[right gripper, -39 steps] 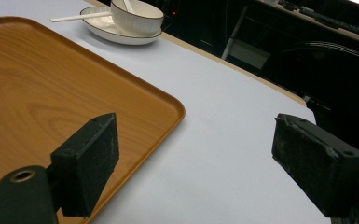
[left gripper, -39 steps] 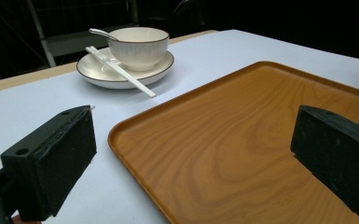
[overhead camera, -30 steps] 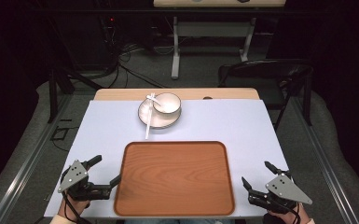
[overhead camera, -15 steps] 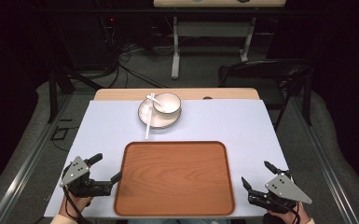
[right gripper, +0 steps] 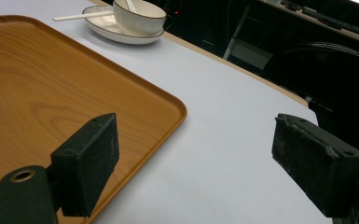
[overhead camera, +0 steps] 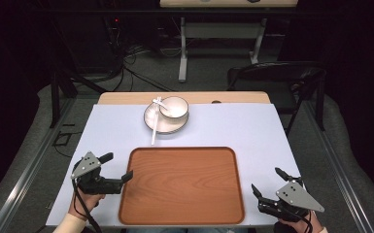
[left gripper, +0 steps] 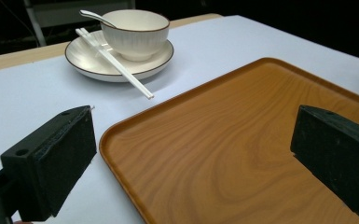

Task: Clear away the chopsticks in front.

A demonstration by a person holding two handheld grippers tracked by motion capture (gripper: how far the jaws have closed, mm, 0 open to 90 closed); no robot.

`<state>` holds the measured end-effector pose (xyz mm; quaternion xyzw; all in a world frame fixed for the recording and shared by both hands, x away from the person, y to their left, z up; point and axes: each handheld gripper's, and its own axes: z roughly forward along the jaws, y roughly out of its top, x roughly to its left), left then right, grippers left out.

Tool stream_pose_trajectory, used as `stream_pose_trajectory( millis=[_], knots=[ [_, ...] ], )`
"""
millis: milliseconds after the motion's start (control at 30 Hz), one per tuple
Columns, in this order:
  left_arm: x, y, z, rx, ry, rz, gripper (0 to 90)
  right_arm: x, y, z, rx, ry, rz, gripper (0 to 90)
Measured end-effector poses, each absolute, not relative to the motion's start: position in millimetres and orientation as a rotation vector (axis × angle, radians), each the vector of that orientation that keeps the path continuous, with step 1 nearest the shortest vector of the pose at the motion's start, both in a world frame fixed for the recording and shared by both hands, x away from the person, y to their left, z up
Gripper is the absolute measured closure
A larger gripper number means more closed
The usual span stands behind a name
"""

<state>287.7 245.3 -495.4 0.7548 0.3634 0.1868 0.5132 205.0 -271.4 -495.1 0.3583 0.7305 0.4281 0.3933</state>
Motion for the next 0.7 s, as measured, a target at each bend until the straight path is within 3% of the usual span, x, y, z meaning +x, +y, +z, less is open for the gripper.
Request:
stream_pose_trajectory(
  millis=[700],
  knots=[
    [349.7,219.1,-480.4,1.936,0.943,0.325,1.0,205.3,-271.0,-495.2,0.910,1.857,1.079,14.3]
  ],
)
